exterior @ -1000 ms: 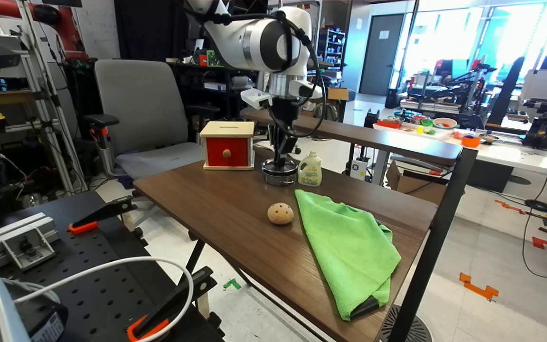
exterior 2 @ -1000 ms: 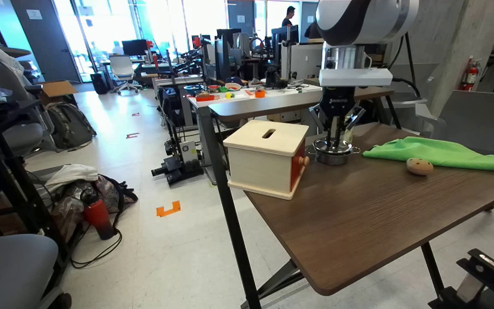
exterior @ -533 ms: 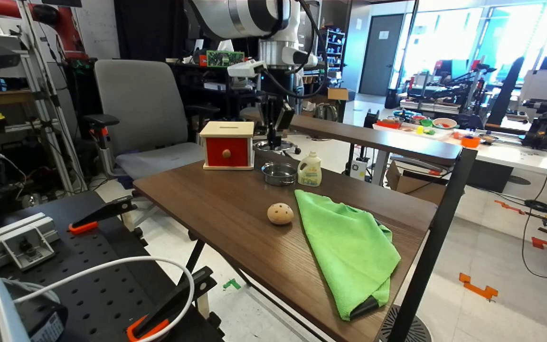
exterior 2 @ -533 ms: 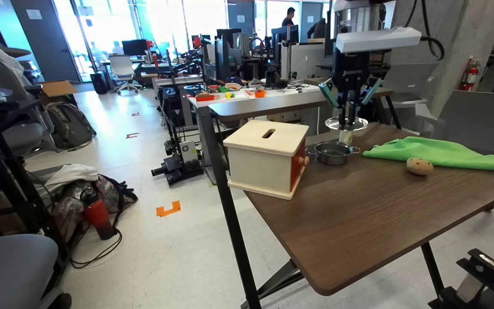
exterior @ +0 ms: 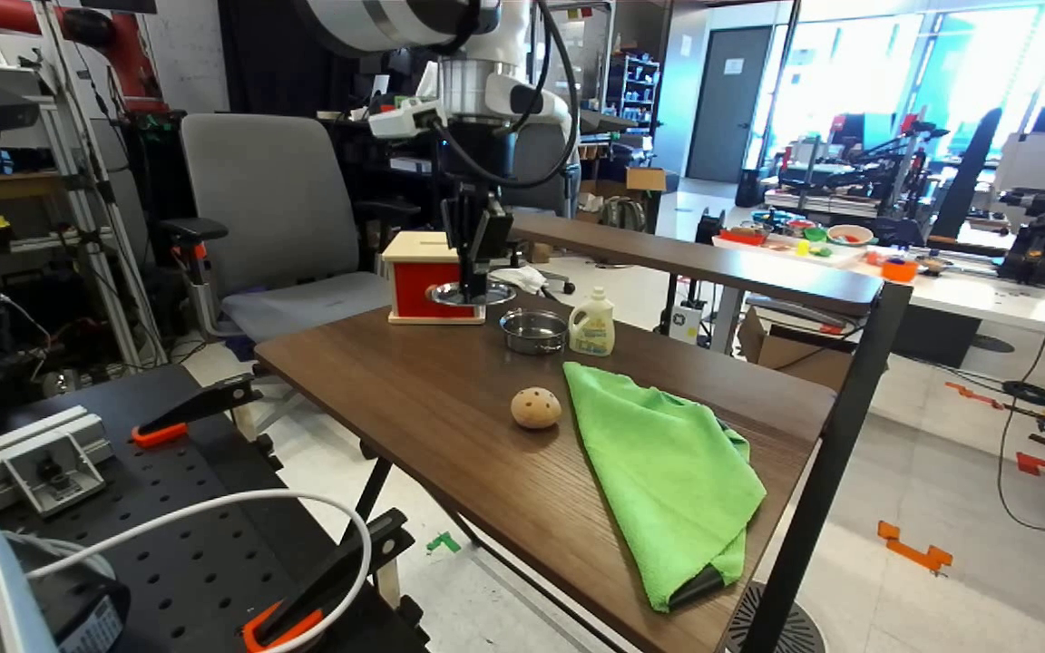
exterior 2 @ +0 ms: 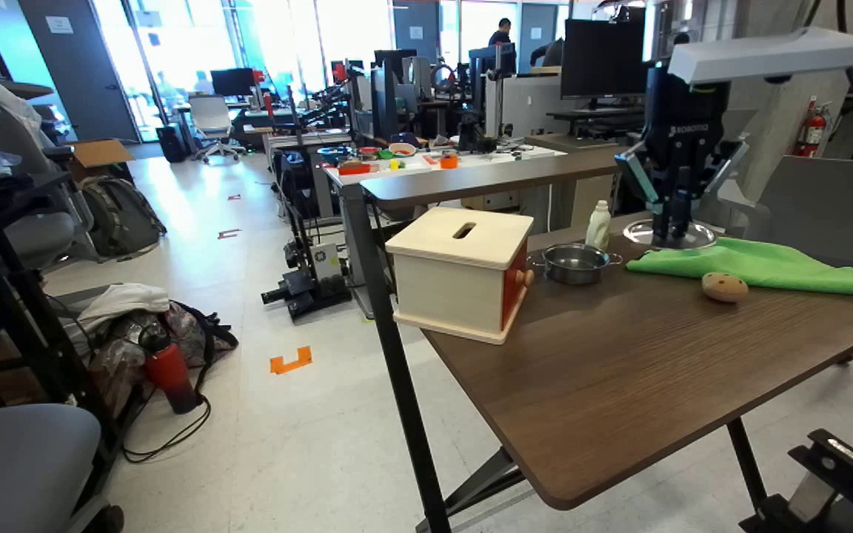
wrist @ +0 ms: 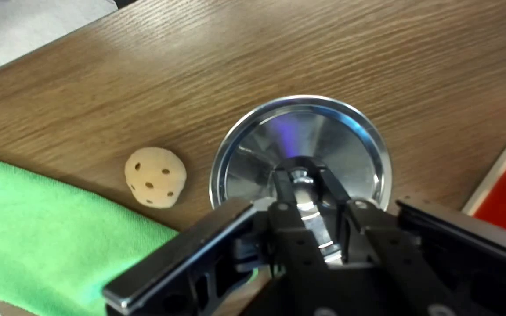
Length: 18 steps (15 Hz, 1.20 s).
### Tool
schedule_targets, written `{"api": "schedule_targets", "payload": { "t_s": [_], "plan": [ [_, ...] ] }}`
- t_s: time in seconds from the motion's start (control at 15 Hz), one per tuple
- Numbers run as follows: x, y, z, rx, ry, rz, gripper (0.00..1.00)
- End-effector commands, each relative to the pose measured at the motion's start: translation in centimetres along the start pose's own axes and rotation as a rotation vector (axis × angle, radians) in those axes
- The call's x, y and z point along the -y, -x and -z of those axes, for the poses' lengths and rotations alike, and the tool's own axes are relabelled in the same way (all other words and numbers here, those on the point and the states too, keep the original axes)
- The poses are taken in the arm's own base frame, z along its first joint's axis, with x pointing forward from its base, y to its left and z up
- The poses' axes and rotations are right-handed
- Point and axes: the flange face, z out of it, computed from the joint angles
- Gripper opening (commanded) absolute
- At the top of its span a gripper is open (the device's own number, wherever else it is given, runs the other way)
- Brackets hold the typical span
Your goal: Put the lid of the pot on the stove
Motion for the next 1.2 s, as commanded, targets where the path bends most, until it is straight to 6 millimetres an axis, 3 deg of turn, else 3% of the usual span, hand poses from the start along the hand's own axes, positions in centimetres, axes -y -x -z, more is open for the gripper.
{"api": "schedule_targets", "payload": {
  "t_s": [0.0,0.33,0.67,0.73,0.8,0.87,1.0,1.13],
  "plan": [
    [-1.5,3.2,-3.1,-0.024,0.006,-0.031,0.05],
    [-1.1,4.9,-8.5,-0.035,-0.009,-0.134,0.05],
    [-0.2,5.3,-13.3,-0.045,0.002,-0.185,0.05],
    [-0.1,5.0,-13.0,-0.048,0.003,-0.208,0.05],
    [0.1,4.8,-12.7,-0.029,0.002,-0.233,0.45],
    [0.3,4.4,-12.2,-0.034,-0.003,-0.247,0.46],
    [0.8,3.7,-10.3,-0.048,-0.016,-0.244,0.59],
    [1.5,2.7,-6.6,-0.068,-0.052,-0.227,0.74]
  ]
}}
